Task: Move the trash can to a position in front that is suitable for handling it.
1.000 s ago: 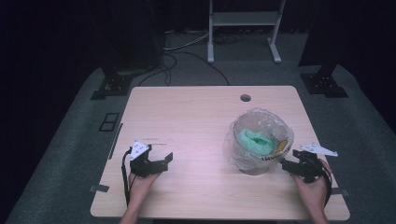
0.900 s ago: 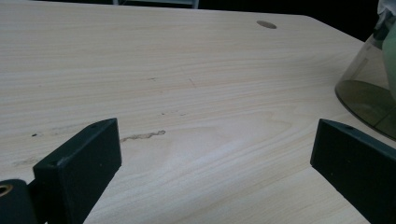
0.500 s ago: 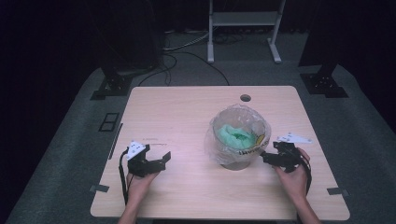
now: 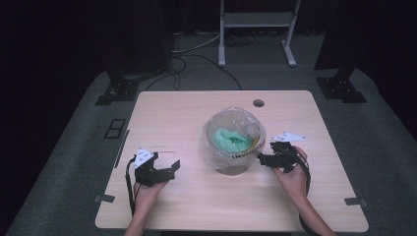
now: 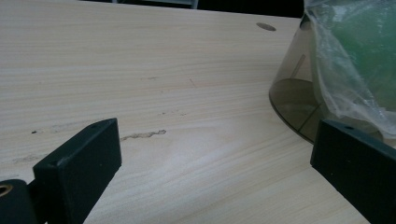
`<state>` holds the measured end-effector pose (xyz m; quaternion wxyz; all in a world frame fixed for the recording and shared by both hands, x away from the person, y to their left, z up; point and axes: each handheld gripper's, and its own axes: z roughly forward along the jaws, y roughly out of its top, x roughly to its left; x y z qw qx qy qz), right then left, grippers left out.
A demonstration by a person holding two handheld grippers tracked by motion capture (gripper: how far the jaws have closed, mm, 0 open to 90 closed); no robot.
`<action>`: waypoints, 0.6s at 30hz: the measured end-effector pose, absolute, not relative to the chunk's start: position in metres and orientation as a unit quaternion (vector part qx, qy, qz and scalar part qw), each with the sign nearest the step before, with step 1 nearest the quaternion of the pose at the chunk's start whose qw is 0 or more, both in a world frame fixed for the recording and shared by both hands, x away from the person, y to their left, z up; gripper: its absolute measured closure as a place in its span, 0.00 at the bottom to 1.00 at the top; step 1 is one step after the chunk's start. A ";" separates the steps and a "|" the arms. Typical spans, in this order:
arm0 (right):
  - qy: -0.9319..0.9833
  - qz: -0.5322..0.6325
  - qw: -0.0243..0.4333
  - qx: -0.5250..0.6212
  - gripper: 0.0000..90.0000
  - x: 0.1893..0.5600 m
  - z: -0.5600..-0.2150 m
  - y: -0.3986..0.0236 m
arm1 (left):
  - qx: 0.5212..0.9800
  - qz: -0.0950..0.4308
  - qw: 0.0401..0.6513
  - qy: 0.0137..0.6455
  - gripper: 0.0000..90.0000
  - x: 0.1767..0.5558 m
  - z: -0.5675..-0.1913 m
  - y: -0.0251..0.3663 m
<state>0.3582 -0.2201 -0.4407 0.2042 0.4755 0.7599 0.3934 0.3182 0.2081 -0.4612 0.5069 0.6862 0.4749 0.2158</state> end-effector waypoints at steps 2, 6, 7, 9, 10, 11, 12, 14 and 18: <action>0.761 0.395 0.203 0.473 0.30 0.360 -0.441 -0.216 | 0.687 0.216 0.507 0.474 0.01 0.318 -0.461 0.208; 0.763 0.398 0.196 0.469 0.30 0.366 -0.440 -0.206 | 0.684 0.217 0.509 0.475 0.01 0.318 -0.461 0.209; 0.764 0.398 0.197 0.468 0.30 0.367 -0.440 -0.204 | 0.684 0.217 0.510 0.475 0.01 0.318 -0.460 0.209; 0.766 0.397 0.196 0.465 0.30 0.368 -0.440 -0.201 | 0.683 0.218 0.510 0.475 0.01 0.318 -0.460 0.209; 0.767 0.397 0.196 0.464 0.30 0.369 -0.439 -0.199 | 0.682 0.218 0.511 0.475 0.01 0.318 -0.459 0.209; 0.769 0.396 0.196 0.462 0.30 0.370 -0.439 -0.197 | 0.682 0.219 0.512 0.475 0.01 0.318 -0.459 0.210; 0.769 0.396 0.195 0.461 0.30 0.371 -0.439 -0.195 | 0.682 0.219 0.511 0.475 0.01 0.318 -0.459 0.210; 0.771 0.397 0.194 0.459 0.30 0.373 -0.438 -0.190 | 0.682 0.219 0.512 0.475 0.01 0.318 -0.459 0.210; 0.773 0.398 0.189 0.456 0.30 0.380 -0.435 -0.180 | 0.681 0.219 0.512 0.476 0.01 0.318 -0.459 0.211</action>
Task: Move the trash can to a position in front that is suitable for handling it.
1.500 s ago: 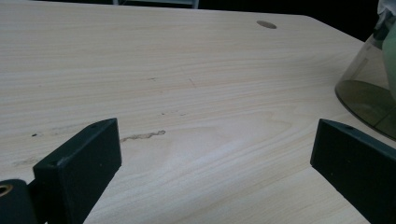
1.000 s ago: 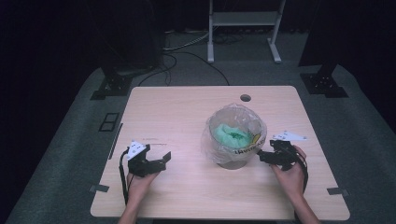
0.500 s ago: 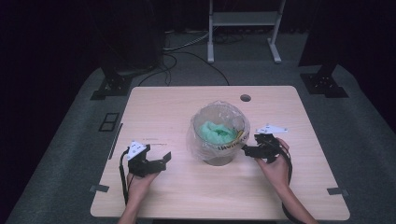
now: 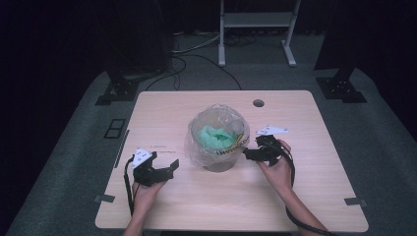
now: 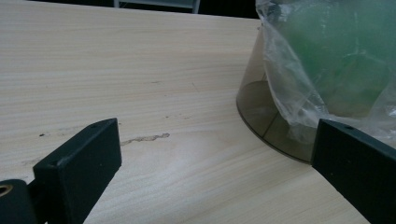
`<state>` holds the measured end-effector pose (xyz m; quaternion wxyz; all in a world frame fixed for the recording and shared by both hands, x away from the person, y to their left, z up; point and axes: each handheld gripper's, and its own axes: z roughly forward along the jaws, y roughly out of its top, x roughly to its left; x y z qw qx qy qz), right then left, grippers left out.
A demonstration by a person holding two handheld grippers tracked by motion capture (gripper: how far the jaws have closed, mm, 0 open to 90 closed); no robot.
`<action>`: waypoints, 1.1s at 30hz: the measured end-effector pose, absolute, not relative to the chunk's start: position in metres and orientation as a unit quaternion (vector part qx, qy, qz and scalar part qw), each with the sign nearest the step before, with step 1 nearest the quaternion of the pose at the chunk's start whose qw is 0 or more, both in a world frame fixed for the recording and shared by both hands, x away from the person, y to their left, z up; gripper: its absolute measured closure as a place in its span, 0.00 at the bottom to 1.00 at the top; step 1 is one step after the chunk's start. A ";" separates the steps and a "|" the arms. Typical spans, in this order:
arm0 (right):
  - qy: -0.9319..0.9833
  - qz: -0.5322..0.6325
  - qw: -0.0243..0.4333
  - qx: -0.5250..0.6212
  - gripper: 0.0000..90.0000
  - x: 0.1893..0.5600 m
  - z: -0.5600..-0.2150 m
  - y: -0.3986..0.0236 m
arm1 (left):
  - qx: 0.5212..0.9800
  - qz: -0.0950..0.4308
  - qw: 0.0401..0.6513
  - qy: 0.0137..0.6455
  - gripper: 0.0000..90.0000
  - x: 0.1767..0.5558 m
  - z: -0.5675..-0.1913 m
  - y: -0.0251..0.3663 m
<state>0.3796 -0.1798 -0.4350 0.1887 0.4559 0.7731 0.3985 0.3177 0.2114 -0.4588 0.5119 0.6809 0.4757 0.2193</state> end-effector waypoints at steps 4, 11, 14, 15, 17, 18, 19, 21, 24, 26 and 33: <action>0.774 0.401 0.186 0.453 0.30 0.383 -0.434 -0.173 | 0.679 0.219 0.513 0.477 0.01 0.318 -0.459 0.212; 0.772 0.416 0.178 0.446 0.30 0.388 -0.429 -0.159 | 0.680 0.219 0.513 0.477 0.01 0.318 -0.458 0.214; 0.775 0.418 0.176 0.440 0.30 0.388 -0.427 -0.153 | 0.679 0.219 0.514 0.476 0.01 0.317 -0.458 0.214; 0.775 0.418 0.176 0.440 0.30 0.388 -0.427 -0.153 | 0.679 0.220 0.514 0.477 0.01 0.317 -0.458 0.214; 0.775 0.421 0.174 0.438 0.30 0.389 -0.427 -0.152 | 0.678 0.220 0.514 0.477 0.01 0.317 -0.458 0.214; 0.776 0.421 0.172 0.436 0.30 0.389 -0.427 -0.152 | 0.678 0.220 0.514 0.477 0.01 0.317 -0.458 0.214; 0.776 0.421 0.171 0.437 0.30 0.388 -0.427 -0.154 | 0.678 0.219 0.514 0.477 0.01 0.317 -0.458 0.214; 0.776 0.421 0.171 0.437 0.30 0.388 -0.427 -0.156 | 0.678 0.219 0.514 0.477 0.01 0.318 -0.458 0.214; 0.773 0.421 0.172 0.442 0.30 0.388 -0.427 -0.164 | 0.680 0.219 0.514 0.475 0.01 0.318 -0.458 0.213; 0.770 0.422 0.170 0.447 0.30 0.387 -0.427 -0.174 | 0.681 0.217 0.514 0.474 0.01 0.318 -0.458 0.212; 0.764 0.427 0.170 0.453 0.30 0.384 -0.427 -0.191 | 0.681 0.216 0.519 0.468 0.01 0.317 -0.455 0.211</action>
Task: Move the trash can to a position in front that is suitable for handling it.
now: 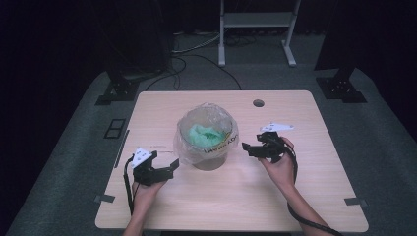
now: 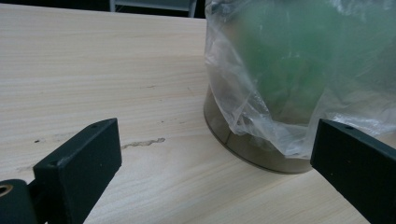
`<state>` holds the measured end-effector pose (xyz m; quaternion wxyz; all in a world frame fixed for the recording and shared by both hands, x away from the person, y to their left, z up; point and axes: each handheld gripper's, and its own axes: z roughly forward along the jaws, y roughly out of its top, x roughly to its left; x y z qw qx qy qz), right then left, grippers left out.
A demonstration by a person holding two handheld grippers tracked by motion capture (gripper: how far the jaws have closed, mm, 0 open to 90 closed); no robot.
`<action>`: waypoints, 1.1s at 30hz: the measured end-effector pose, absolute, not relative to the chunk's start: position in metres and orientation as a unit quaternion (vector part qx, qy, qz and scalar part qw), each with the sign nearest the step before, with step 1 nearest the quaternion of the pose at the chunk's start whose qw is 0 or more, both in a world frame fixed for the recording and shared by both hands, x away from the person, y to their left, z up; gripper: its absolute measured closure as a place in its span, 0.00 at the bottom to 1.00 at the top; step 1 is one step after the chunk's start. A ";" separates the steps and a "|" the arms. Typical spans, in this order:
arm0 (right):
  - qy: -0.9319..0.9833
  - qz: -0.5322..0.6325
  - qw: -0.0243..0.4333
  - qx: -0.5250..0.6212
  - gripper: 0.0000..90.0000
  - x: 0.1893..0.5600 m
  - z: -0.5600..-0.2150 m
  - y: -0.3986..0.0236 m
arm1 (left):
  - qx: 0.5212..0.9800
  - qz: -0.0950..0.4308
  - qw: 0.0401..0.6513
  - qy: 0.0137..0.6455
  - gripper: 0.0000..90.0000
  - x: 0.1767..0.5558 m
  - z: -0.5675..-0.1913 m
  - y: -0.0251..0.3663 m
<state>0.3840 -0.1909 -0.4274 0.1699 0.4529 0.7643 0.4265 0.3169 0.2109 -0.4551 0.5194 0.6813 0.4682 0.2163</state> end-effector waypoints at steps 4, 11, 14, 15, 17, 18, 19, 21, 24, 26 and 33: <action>0.763 0.427 0.168 0.455 0.30 0.382 -0.428 -0.201 | 0.680 0.215 0.525 0.464 0.01 0.316 -0.452 0.210; 0.757 0.427 0.167 0.465 0.30 0.380 -0.432 -0.218 | 0.682 0.211 0.533 0.454 0.01 0.315 -0.446 0.208; 0.755 0.428 0.166 0.468 0.30 0.378 -0.433 -0.224 | 0.683 0.211 0.536 0.449 0.01 0.315 -0.443 0.207; 0.754 0.428 0.166 0.469 0.30 0.377 -0.434 -0.225 | 0.683 0.210 0.538 0.447 0.01 0.315 -0.441 0.207; 0.753 0.428 0.167 0.471 0.30 0.376 -0.434 -0.229 | 0.683 0.210 0.541 0.445 0.01 0.316 -0.439 0.206; 0.753 0.428 0.168 0.472 0.30 0.375 -0.434 -0.230 | 0.684 0.210 0.539 0.444 0.01 0.316 -0.438 0.206; 0.751 0.428 0.169 0.473 0.30 0.374 -0.435 -0.233 | 0.684 0.210 0.541 0.443 0.02 0.316 -0.437 0.205; 0.751 0.428 0.169 0.474 0.30 0.374 -0.435 -0.235 | 0.687 0.209 0.541 0.437 0.03 0.316 -0.435 0.205; 0.749 0.427 0.170 0.478 0.30 0.372 -0.437 -0.240 | 0.688 0.209 0.543 0.435 0.03 0.315 -0.432 0.205; 0.747 0.426 0.168 0.481 0.30 0.371 -0.439 -0.243 | 0.688 0.208 0.544 0.434 0.03 0.315 -0.430 0.206; 0.743 0.427 0.166 0.488 0.30 0.367 -0.443 -0.250 | 0.685 0.202 0.554 0.428 0.04 0.316 -0.420 0.206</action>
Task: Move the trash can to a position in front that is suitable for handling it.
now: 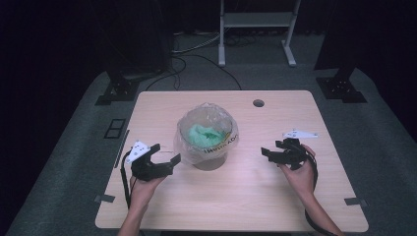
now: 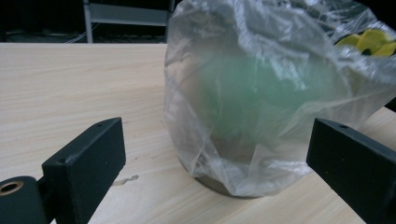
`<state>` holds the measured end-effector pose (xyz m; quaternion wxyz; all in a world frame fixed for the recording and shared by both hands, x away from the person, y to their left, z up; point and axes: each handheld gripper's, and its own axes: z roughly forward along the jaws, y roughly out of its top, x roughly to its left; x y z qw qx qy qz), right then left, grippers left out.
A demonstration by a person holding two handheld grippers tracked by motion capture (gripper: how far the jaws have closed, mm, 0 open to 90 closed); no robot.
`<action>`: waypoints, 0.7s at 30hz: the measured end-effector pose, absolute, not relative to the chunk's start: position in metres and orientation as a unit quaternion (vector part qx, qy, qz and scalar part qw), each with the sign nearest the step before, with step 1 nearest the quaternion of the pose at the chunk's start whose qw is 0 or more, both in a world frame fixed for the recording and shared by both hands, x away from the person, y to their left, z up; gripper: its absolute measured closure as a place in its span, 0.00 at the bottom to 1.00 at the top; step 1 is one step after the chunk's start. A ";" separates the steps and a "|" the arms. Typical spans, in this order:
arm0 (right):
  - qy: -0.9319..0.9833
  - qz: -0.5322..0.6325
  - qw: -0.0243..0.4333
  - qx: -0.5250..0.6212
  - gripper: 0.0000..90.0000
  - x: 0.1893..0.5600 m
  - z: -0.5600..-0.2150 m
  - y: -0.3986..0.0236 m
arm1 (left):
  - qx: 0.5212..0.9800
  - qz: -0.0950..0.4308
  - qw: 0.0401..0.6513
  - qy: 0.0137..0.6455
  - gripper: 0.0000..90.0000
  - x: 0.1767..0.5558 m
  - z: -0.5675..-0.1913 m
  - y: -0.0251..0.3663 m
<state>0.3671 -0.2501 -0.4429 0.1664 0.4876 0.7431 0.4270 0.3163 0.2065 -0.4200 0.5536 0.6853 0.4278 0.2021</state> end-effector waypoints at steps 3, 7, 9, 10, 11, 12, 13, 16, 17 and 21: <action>0.743 0.426 0.166 0.489 0.30 0.366 -0.445 -0.252 | 0.686 0.200 0.558 0.421 0.04 0.317 -0.415 0.205; 0.741 0.427 0.165 0.492 0.30 0.365 -0.446 -0.254 | 0.686 0.199 0.563 0.416 0.04 0.318 -0.409 0.203; 0.740 0.427 0.164 0.493 0.30 0.365 -0.446 -0.255 | 0.687 0.198 0.565 0.412 0.04 0.318 -0.406 0.202; 0.740 0.427 0.164 0.493 0.30 0.365 -0.446 -0.256 | 0.687 0.198 0.566 0.411 0.05 0.318 -0.404 0.201; 0.740 0.427 0.165 0.493 0.30 0.365 -0.446 -0.256 | 0.686 0.196 0.568 0.410 0.05 0.319 -0.403 0.201; 0.740 0.428 0.165 0.492 0.30 0.364 -0.446 -0.256 | 0.685 0.194 0.571 0.409 0.05 0.319 -0.402 0.200; 0.739 0.429 0.166 0.493 0.30 0.364 -0.446 -0.257 | 0.686 0.193 0.571 0.407 0.05 0.319 -0.401 0.200; 0.738 0.430 0.166 0.493 0.30 0.364 -0.446 -0.258 | 0.687 0.192 0.574 0.403 0.05 0.320 -0.397 0.198; 0.738 0.430 0.166 0.493 0.30 0.364 -0.446 -0.258 | 0.686 0.191 0.575 0.402 0.05 0.321 -0.396 0.197; 0.737 0.430 0.166 0.494 0.30 0.363 -0.446 -0.259 | 0.686 0.187 0.579 0.399 0.05 0.323 -0.393 0.196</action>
